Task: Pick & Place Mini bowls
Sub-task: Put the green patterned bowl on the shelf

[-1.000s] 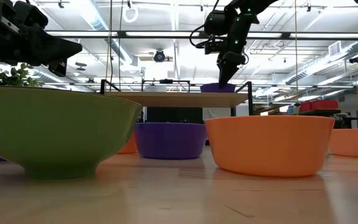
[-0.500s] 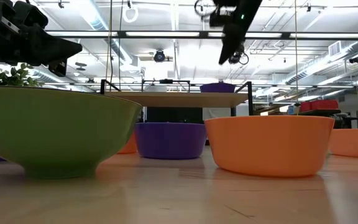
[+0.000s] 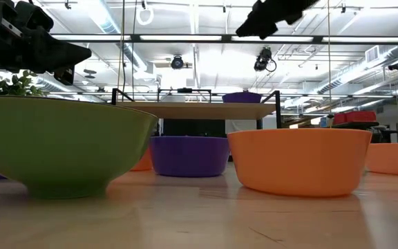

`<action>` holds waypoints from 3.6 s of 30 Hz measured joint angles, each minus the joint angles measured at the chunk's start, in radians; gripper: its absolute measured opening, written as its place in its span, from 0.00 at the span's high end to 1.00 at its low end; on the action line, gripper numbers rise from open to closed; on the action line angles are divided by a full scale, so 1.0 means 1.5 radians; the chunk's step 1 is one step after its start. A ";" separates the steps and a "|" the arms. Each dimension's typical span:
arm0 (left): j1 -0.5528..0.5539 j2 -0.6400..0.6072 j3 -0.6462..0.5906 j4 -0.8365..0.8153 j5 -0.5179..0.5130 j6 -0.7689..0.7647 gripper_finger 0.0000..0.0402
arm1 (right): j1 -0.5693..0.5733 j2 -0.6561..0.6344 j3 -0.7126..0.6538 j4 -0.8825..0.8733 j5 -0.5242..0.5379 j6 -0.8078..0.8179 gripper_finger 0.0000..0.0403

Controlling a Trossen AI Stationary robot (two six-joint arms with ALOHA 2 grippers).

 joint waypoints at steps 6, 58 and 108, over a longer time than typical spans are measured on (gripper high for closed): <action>0.000 0.000 0.000 -0.001 -0.028 0.174 0.96 | 0.059 0.021 -0.204 0.346 0.000 -0.039 0.64; -0.294 1.027 0.798 -0.286 -0.173 -0.145 0.83 | 0.035 0.054 -0.353 0.586 0.003 -0.105 0.70; -0.465 1.343 1.074 -0.644 -0.145 -0.521 0.97 | 0.035 0.054 -0.353 0.582 0.008 -0.095 0.70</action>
